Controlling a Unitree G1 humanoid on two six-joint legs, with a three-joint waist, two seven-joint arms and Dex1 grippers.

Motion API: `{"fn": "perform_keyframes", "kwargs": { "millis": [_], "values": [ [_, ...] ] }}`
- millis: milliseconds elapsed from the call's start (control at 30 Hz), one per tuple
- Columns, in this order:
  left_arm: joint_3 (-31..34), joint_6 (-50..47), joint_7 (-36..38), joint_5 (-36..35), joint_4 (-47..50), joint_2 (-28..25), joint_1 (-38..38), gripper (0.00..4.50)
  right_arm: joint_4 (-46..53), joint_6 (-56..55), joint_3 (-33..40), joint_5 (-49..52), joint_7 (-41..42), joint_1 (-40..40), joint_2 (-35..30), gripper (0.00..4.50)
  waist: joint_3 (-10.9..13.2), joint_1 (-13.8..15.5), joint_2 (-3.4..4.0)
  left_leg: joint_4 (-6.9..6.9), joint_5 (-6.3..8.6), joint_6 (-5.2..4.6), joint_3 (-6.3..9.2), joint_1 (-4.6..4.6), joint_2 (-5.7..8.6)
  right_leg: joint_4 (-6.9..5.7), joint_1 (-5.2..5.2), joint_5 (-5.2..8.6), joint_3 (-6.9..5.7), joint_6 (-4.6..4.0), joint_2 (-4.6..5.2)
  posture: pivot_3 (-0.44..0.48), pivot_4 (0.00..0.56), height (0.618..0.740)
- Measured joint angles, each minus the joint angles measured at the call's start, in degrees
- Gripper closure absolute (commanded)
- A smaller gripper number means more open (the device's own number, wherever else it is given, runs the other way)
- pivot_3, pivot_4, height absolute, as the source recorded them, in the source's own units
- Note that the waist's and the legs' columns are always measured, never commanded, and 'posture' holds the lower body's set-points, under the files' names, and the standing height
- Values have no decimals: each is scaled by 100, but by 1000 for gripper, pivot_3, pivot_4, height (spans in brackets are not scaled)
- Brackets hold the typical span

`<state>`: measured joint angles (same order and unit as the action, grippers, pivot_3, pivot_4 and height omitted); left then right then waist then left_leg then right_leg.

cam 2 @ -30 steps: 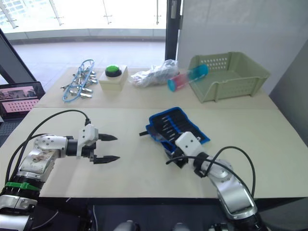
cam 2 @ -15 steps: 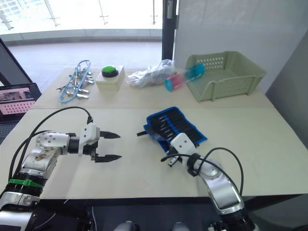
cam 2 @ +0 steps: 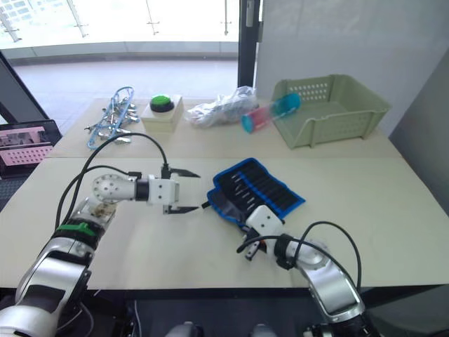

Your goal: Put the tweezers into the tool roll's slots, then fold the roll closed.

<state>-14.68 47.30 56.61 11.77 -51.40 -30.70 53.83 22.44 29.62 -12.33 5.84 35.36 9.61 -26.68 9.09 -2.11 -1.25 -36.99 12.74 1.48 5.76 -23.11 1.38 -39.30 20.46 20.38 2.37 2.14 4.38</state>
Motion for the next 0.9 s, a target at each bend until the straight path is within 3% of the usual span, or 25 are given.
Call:
{"fn": "perform_keyframes", "kwargs": {
  "millis": [167, 433, 667, 900],
  "values": [
    [-603, 716, -1072, 1084, -911, 288, 578, 0, 140, 97, 21, 0, -138, -173, 33, 4486, 0, -13, -1, 0, 0, -1, -3, -3, 7, -3, 1, 0, -1, 1, 2, 0, 150, 740],
    [-1302, 1145, -2436, 2257, -1475, 435, 1103, 0, 272, 149, 125, 0, -193, -225, 29, 4486, 3, -17, -5, -2, -1, -1, -2, -8, 15, -4, 5, 1, -2, 3, 5, 0, 150, 740],
    [-1652, 1186, -3224, 2751, -1727, 515, 1317, 2178, 288, 151, 160, 0, -200, -225, 28, 4500, 3, -21, -6, -1, -2, -1, -2, -8, 15, -8, 7, 2, -2, 4, 4, 0, 150, 740],
    [-1664, 1236, -3286, 2733, -1895, 513, 1350, 4482, 283, 146, 170, -2, -179, -223, 3, 4500, 3, -23, -6, -2, -2, -1, -2, -7, 15, -11, 8, 2, -2, 4, 4, 0, 150, 740]
  ]
}}
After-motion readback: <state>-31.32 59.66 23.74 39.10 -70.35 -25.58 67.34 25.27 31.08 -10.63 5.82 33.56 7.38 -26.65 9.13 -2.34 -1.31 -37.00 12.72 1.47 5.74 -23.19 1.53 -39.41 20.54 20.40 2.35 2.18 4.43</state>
